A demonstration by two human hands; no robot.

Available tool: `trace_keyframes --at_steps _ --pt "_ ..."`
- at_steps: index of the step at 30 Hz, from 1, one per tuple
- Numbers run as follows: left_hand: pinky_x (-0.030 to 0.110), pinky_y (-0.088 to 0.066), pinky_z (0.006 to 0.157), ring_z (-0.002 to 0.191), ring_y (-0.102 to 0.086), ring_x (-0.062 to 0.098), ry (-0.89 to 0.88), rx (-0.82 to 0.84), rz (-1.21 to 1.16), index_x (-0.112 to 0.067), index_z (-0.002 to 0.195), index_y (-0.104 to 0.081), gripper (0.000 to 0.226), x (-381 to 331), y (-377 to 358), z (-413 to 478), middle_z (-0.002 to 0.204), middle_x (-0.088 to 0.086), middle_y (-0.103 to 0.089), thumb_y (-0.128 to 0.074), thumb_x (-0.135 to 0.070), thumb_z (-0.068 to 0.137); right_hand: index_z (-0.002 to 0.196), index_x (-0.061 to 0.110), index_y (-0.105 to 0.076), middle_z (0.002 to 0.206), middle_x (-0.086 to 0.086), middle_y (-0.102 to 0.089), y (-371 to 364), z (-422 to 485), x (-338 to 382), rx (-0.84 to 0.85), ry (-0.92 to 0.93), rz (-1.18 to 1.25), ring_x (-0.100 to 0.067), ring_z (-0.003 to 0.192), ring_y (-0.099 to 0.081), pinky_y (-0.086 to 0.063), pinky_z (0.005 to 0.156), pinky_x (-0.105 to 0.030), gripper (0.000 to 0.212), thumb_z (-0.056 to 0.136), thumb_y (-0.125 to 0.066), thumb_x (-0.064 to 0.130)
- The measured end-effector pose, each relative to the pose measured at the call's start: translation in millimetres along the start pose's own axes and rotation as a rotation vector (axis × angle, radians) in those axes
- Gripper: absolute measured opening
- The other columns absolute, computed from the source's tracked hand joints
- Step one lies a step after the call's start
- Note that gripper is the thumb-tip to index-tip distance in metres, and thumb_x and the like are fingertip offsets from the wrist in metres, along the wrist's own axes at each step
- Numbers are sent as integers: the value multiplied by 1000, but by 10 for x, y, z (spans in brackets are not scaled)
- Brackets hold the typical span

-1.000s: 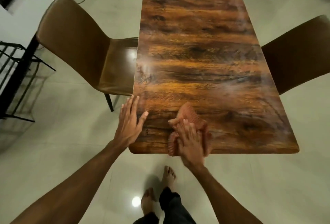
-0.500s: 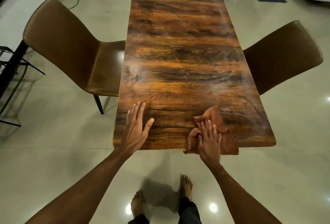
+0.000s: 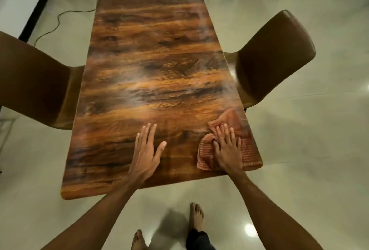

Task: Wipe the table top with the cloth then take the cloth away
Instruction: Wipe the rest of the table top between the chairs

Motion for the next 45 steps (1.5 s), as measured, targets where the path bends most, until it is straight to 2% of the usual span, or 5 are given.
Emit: trace_keyframes --at_steps 8,27,32,38,45 --pt "37 5 126 156 1 15 -10 33 48 -22 161 -10 72 -467 -366 391 169 2 -7 -25 -59 101 165 25 -14 173 1 1 -275 20 848 161 569 -36 -24 159 7 -5 126 -56 60 107 -25 40" --pt "29 12 123 155 6 9 -26 40 4 -27 160 -7 72 -679 -579 640 169 -2 -3 -23 -62 100 164 32 -11 173 -2 -1 -111 -117 -289 -33 -35 -2 -27 159 3 -4 128 -56 62 107 -27 48" --pt "30 11 124 155 10 8 -53 78 -8 -26 161 -6 74 -641 -641 728 170 -3 0 -22 -65 100 164 36 -2 173 7 7 -336 -268 129 66 429 -57 -20 159 6 -8 124 -55 64 107 -26 52" --pt "36 6 126 155 7 9 -79 80 -41 -28 161 -7 72 -459 -607 1011 169 -4 -2 -23 -65 101 164 32 -8 173 -1 2 68 426 -337 -45 -102 -31 -28 159 5 2 126 -55 66 104 -10 58" --pt "35 8 125 155 7 10 -101 95 -59 -26 161 -9 72 -260 -407 1573 170 -2 -3 -24 -63 101 163 39 1 171 10 14 81 1188 384 94 254 -77 -18 157 17 0 127 -54 62 108 -26 51"
Point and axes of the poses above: each hand's wrist, its own z-axis towards the middle knuckle, its own y-axis out of the back of the hand, x = y × z, the point moved 2 cm from there along z, towards the middle knuckle
